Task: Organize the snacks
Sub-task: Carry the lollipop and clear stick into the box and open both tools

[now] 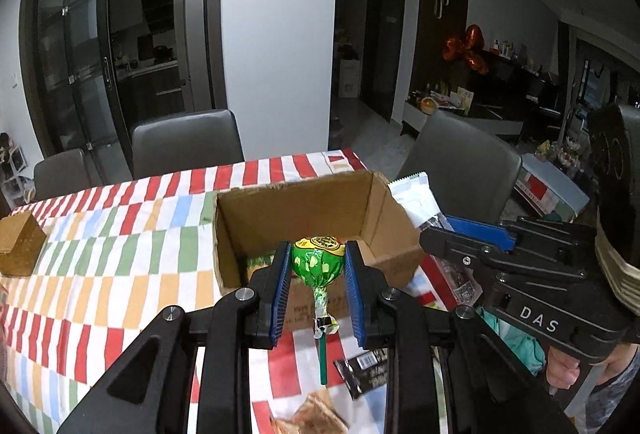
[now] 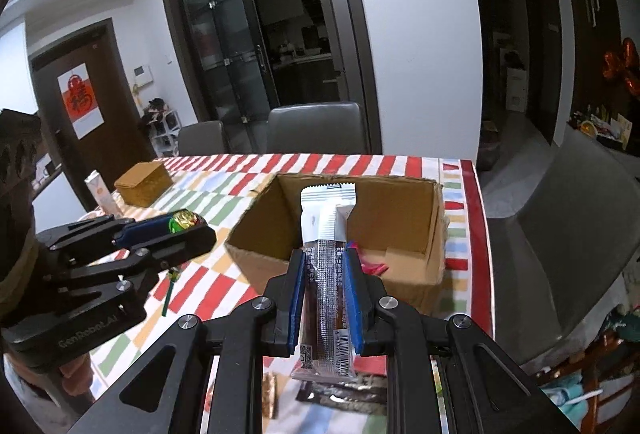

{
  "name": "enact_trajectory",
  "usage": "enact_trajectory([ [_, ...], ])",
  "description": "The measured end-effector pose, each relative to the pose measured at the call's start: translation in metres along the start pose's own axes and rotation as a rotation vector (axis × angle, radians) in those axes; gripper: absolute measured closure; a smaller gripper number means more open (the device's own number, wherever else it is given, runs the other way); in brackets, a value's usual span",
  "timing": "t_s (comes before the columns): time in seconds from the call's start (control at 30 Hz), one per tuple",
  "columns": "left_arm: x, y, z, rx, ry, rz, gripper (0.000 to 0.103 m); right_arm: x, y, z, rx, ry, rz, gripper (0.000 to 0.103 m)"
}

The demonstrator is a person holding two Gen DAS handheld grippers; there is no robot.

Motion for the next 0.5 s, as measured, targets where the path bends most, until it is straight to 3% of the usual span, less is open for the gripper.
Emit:
enact_trajectory([
  [0.5, 0.030, 0.018, -0.061, 0.002, 0.038, 0.018, 0.077, 0.039, -0.024, -0.047, -0.018, 0.027, 0.011, 0.083],
])
Point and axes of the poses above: each gripper's, at about its wrist camera, not at the fingertips, and z roughly against the way its jaws point, y to its left, x to its top, the point moved 8 cm from there along -z, roughly the way its jaws point, and after that the axes turned 2 degrees about -z, right-handed, at the moved point
